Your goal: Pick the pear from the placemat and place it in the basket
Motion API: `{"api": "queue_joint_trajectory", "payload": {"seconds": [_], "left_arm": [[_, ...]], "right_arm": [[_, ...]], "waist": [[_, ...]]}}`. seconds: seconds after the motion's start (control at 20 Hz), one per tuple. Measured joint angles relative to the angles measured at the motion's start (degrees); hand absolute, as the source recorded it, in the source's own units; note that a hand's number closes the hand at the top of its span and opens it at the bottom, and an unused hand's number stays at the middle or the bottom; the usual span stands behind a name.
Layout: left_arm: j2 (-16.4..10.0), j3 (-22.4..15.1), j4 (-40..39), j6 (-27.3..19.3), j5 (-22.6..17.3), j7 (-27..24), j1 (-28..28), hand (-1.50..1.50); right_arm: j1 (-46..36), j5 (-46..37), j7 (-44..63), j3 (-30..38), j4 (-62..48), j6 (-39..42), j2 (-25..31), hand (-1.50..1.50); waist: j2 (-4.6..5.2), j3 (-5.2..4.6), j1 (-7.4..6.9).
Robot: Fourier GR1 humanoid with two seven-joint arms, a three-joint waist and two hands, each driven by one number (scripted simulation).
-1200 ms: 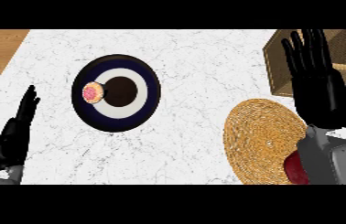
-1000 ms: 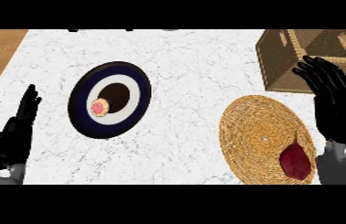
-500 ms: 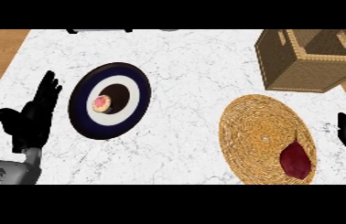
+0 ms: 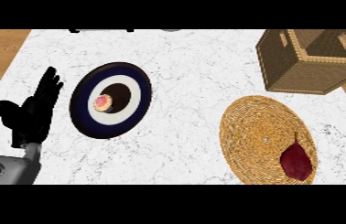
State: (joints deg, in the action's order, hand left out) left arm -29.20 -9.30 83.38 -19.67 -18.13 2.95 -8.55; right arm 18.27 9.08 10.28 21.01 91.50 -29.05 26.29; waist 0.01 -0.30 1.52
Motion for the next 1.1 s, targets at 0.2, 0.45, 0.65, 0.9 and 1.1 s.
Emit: {"api": "queue_joint_trajectory", "payload": {"seconds": [0.2, 0.45, 0.65, 0.9, 1.1], "left_arm": [[0.00, 0.46, -0.61, 0.03, 0.00, 0.20, -0.32, 0.00], [0.27, 0.83, -0.09, 0.57, 0.05, 0.82, -0.41, 0.00], [2.10, 0.39, -0.68, 0.24, 1.93, 1.86, -1.84, 0.00], [2.88, 1.54, 0.27, 1.80, 3.06, 1.76, -0.79, 0.00], [3.33, 2.53, 1.53, 2.70, 3.69, 3.29, -0.80, 0.00]], "right_arm": [[7.08, 2.48, 8.82, -2.89, 4.31, 11.67, 7.08, -1.50], [14.21, 9.26, 17.55, -0.83, 13.72, 22.46, 12.70, -1.50], [16.96, 13.04, 21.23, 3.25, 17.88, 27.63, 12.46, -1.50], [18.41, 11.88, 21.75, 6.01, 21.09, 28.82, 6.80, -1.50], [15.29, 7.46, 20.41, 3.92, 20.36, 27.02, 1.54, -1.50]], "waist": [[-0.08, -0.03, 0.32], [-0.21, 0.10, 0.09], [-0.16, 0.19, -0.34], [-0.13, 0.25, -0.84], [-0.08, 0.28, -1.19]]}}
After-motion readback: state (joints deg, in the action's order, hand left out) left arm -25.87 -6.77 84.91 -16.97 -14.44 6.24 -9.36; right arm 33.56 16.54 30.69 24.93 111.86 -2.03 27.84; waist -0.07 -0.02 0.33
